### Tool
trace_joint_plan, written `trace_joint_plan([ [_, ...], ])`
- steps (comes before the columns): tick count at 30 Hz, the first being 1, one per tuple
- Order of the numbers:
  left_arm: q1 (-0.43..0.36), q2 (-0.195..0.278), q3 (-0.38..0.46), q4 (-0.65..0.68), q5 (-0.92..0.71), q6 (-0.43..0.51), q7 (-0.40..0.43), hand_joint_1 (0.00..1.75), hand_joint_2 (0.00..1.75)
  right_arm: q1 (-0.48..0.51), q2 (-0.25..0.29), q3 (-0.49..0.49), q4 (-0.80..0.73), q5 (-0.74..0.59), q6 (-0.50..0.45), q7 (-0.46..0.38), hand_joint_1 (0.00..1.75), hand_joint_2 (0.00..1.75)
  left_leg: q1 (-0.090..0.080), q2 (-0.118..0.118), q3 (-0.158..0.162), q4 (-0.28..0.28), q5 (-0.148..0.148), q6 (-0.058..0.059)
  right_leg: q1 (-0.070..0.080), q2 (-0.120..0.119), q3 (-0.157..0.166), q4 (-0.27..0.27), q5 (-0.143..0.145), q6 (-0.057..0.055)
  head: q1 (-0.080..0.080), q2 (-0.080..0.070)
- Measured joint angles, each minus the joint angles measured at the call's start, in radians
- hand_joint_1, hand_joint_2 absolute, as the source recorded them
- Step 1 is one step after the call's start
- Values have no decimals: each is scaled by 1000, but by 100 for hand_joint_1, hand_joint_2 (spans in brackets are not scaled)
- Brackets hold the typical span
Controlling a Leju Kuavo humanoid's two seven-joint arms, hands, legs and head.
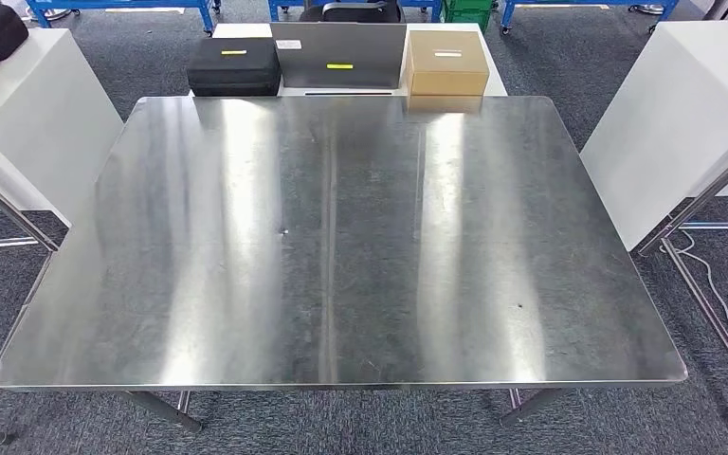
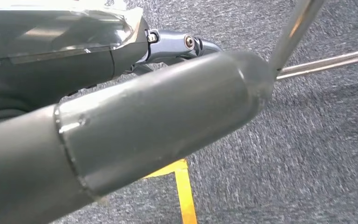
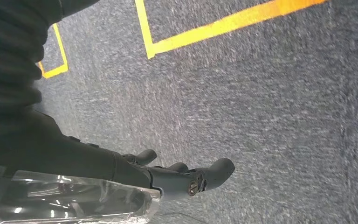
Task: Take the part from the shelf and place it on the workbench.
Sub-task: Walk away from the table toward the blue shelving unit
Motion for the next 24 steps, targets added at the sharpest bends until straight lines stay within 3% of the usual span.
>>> trace_joint_plan([
  [2,-3,2,0,0,-1,0,-1,0,0,-2,1,0,1,-2,0,0,0,175,-3,0,-4,10,-8,-18,2,5,34,-58,5,-9,-1,0],
  [5,-6,1,0,0,-4,-1,-2,0,0,-2,1,0,1,-4,-1,2,0,175,0,-1,-6,11,-8,-30,6,8,29,-51,4,-32,-6,0],
  [7,-9,2,0,0,-6,-3,-1,0,0,-2,1,0,1,-6,-2,4,0,175,7,-2,-19,43,-34,-35,4,8,28,-50,7,-46,-6,0],
  [10,-13,2,0,0,-7,-5,0,0,0,-1,2,0,1,-7,-2,5,0,175,9,-5,-102,223,-136,-37,12,6,23,-51,11,-65,-6,0],
  [11,-13,2,0,0,-7,-6,1,0,0,-1,2,0,1,-7,-2,5,0,175,8,-6,-131,283,-159,-36,16,6,21,-51,12,-68,-6,0],
  [12,-13,2,0,0,-7,-6,2,0,0,-1,2,0,1,-7,-2,5,0,175,8,-6,-147,315,-163,-34,20,6,19,-50,13,-70,-6,0],
  [13,-13,2,0,0,-8,-6,2,0,0,0,2,0,1,-7,-2,6,0,175,7,-6,-144,309,-149,-29,24,6,19,-50,13,-71,-6,0],
  [16,-15,3,0,0,-9,-8,2,0,0,-1,3,0,1,-8,-2,7,0,175,-2,-6,-49,124,-53,-7,33,7,22,-49,15,-72,-6,0],
  [18,-19,3,0,0,-9,-9,3,0,0,-1,5,0,1,-9,-3,7,0,175,-10,-5,-13,47,-28,-1,38,6,20,-48,17,-69,-5,0],
  [22,-20,3,0,0,-10,-9,3,0,0,-1,6,0,1,-8,-5,7,0,175,-17,-4,-15,33,-15,9,38,3,13,-46,22,-50,-5,0],
  [24,-21,2,0,0,-10,-9,2,0,0,-1,6,0,1,-7,-6,6,0,175,-14,0,-18,25,-3,19,38,2,-11,1,-9,-49,-2,0],
])
